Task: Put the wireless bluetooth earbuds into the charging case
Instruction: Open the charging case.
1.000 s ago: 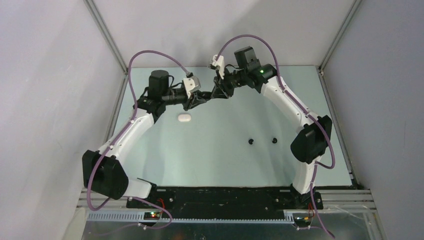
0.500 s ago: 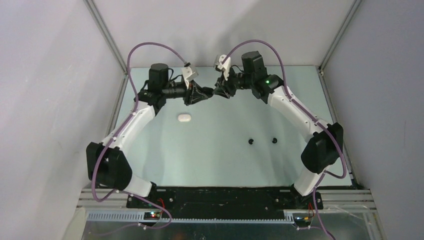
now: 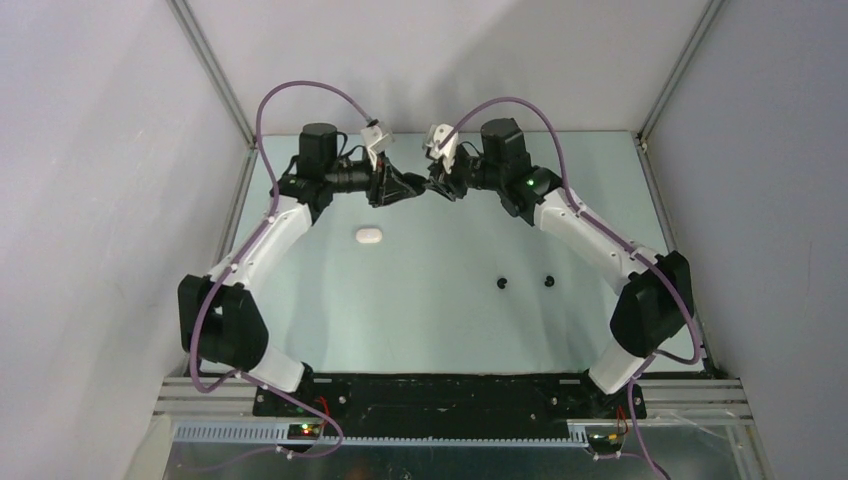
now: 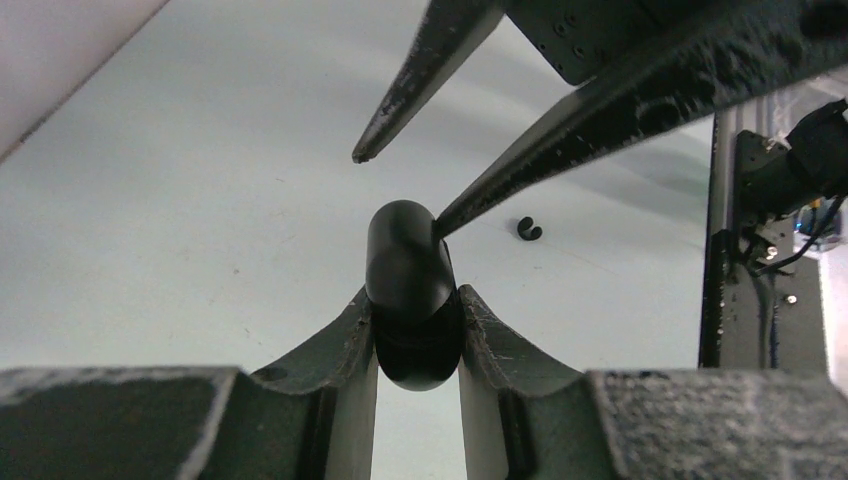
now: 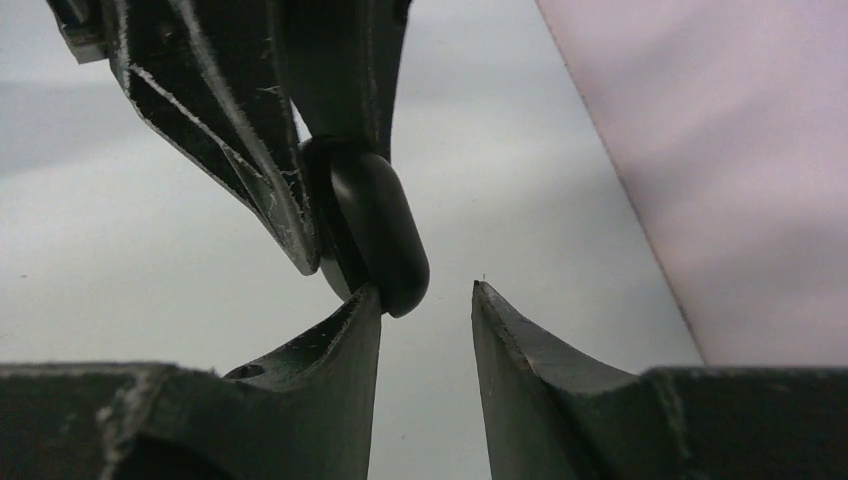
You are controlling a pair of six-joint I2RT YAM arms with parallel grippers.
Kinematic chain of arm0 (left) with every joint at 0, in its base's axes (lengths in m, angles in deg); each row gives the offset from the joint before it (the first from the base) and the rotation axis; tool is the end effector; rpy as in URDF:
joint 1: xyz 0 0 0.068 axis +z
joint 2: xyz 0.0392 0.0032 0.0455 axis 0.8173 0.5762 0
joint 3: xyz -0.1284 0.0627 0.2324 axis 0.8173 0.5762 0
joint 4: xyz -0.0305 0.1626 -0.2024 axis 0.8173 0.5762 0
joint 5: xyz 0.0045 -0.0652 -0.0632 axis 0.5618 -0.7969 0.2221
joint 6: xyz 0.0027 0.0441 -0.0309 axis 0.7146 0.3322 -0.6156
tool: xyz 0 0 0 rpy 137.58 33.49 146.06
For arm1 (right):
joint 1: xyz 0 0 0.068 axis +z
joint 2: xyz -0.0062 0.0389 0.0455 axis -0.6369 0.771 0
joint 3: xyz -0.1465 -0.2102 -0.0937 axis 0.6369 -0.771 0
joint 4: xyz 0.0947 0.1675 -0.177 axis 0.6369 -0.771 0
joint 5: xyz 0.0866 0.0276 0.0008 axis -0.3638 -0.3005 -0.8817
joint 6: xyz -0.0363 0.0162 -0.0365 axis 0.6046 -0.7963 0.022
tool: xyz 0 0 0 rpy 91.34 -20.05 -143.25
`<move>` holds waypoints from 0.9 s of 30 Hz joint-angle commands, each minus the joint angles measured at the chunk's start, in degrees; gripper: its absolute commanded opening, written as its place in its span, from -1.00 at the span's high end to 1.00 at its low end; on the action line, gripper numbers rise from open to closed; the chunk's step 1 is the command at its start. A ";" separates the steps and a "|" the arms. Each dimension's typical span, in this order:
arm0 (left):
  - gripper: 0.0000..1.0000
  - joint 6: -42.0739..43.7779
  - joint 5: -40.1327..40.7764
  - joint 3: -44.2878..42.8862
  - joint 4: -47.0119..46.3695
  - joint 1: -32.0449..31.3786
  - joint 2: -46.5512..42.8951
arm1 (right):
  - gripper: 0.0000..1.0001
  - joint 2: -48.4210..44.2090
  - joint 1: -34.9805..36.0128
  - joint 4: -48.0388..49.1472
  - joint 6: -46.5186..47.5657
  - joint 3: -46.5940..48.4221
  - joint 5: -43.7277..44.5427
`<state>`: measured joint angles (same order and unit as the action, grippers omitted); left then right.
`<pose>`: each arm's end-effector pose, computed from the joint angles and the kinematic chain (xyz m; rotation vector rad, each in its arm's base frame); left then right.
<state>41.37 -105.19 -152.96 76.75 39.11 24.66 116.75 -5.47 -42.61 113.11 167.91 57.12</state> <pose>0.3201 -0.1201 0.3433 1.0412 1.6401 -0.9731 0.3184 0.2373 0.3699 -1.3061 1.3804 0.5371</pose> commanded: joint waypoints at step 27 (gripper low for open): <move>0.20 -5.77 1.31 -2.71 1.82 -1.13 -1.84 | 1.00 -1.87 2.51 10.11 5.81 -2.03 -0.59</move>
<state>37.98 -106.39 -154.29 77.80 38.96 25.32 115.00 -3.03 -33.75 117.98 163.94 57.33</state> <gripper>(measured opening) 0.331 0.158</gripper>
